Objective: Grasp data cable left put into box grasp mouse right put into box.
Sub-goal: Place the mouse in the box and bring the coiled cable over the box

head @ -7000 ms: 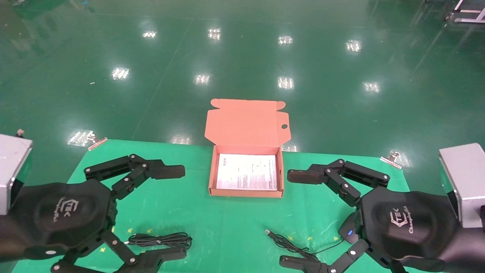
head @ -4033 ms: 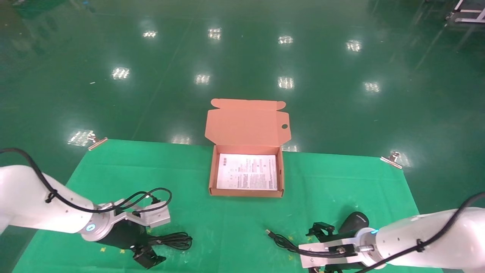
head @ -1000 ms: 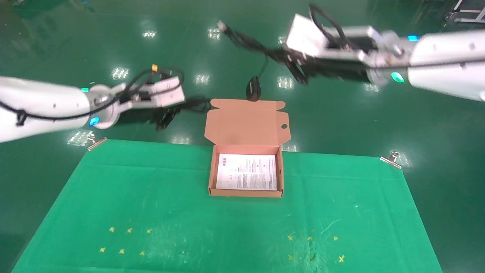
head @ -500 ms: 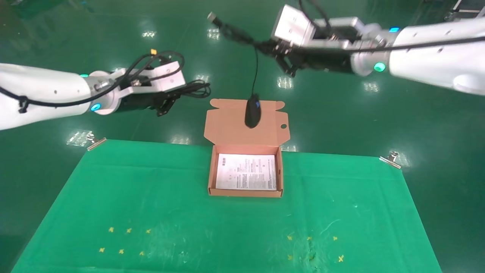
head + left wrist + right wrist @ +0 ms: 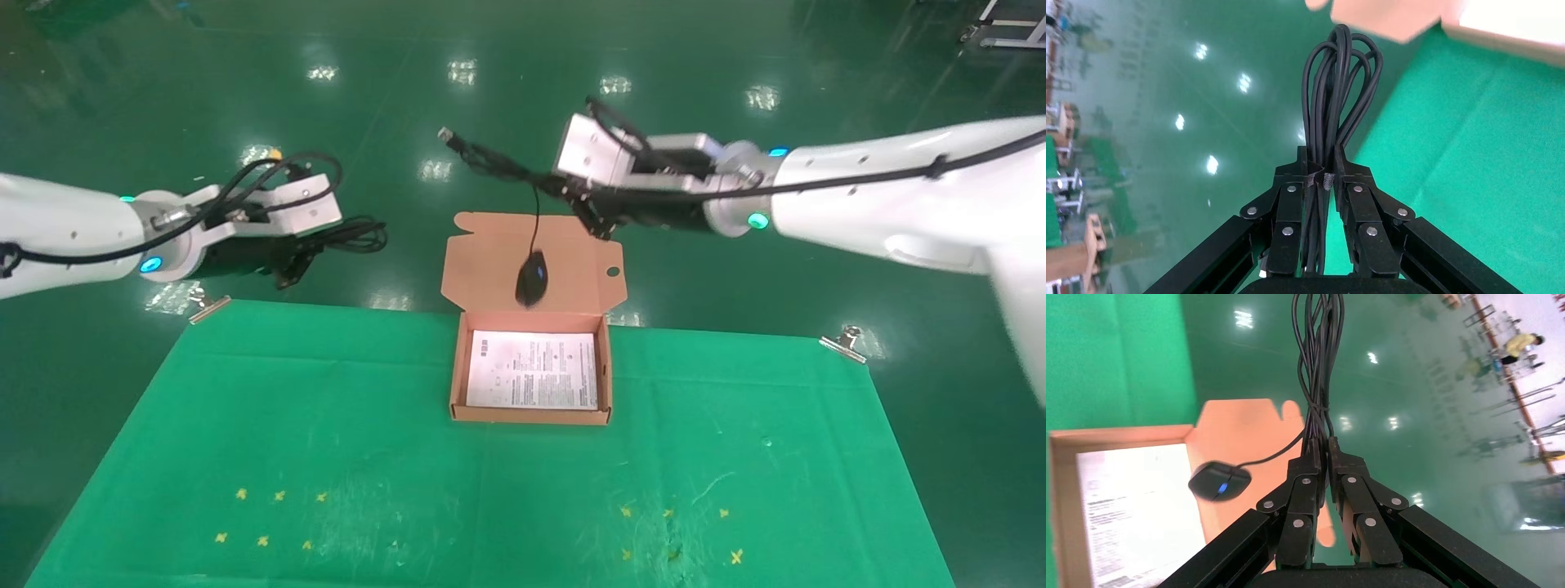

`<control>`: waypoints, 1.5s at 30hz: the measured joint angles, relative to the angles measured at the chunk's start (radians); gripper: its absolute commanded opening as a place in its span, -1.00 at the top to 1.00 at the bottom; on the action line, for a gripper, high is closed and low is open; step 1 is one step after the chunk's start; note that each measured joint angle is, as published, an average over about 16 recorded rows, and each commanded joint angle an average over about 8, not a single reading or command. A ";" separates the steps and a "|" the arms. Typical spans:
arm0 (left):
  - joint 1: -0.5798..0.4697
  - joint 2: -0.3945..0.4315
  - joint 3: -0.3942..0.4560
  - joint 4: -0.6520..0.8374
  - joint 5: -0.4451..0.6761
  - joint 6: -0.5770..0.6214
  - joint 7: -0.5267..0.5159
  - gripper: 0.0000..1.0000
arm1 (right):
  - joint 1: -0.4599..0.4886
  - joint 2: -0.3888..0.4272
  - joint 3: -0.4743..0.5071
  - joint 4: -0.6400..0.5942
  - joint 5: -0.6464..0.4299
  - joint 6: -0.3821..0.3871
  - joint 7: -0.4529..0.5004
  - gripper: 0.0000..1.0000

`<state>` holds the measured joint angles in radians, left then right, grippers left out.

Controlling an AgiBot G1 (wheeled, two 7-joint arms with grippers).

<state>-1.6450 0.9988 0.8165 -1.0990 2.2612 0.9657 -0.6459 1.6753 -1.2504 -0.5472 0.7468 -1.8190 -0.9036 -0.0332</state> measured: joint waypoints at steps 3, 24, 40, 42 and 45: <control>0.004 -0.008 0.002 -0.015 0.017 0.015 -0.023 1.00 | -0.017 -0.019 -0.005 -0.025 0.004 0.003 -0.004 1.00; 0.016 -0.019 0.004 -0.059 0.049 0.035 -0.070 1.00 | -0.091 -0.098 -0.043 -0.252 0.045 0.062 0.017 0.92; 0.023 -0.010 0.008 -0.058 0.048 0.030 -0.066 1.00 | -0.092 -0.093 -0.088 -0.291 0.069 0.075 0.026 -1.00; 0.028 -0.003 0.011 -0.054 0.047 0.024 -0.063 1.00 | -0.093 -0.085 -0.088 -0.284 0.073 0.073 0.027 -1.00; 0.040 0.013 0.016 -0.045 0.042 0.008 -0.053 1.00 | -0.095 -0.068 -0.087 -0.271 0.079 0.069 0.029 -1.00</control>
<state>-1.6045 1.0119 0.8322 -1.1443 2.3036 0.9734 -0.6993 1.5807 -1.3186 -0.6344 0.4761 -1.7400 -0.8347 -0.0047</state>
